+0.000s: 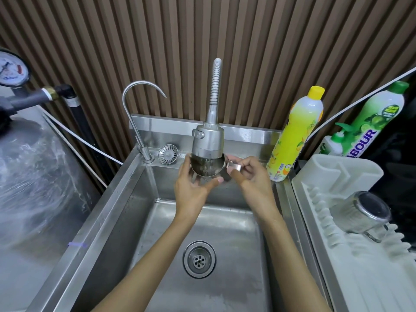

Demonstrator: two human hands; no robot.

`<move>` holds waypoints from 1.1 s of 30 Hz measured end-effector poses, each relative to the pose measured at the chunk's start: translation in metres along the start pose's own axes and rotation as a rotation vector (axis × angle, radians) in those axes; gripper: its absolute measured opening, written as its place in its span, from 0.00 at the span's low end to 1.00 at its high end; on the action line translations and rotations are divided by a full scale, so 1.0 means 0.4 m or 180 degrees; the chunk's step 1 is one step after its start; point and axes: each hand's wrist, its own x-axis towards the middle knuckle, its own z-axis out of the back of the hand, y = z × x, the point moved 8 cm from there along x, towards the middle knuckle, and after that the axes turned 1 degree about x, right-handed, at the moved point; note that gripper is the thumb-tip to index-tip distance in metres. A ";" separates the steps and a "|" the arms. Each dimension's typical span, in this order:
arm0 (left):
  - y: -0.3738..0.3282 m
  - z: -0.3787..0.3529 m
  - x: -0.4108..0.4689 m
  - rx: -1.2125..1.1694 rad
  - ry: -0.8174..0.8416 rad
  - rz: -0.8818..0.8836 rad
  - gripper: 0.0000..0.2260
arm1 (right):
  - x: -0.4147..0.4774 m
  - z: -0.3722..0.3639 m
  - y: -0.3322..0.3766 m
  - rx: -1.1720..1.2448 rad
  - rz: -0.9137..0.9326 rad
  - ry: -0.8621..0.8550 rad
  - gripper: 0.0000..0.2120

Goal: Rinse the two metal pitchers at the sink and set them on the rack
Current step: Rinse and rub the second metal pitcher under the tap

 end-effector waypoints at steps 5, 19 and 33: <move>-0.047 0.047 -0.013 0.0784 -0.0427 -0.0780 0.41 | 0.002 -0.064 -0.090 0.1525 -0.0479 0.0575 0.12; 0.029 0.051 -0.058 0.0930 0.0052 0.0409 0.26 | -0.023 0.021 -0.022 -0.0966 -0.0301 -0.0135 0.13; -0.072 0.038 -0.018 0.0908 -0.0253 -0.0801 0.37 | 0.000 -0.053 -0.080 0.1497 -0.0388 0.0454 0.09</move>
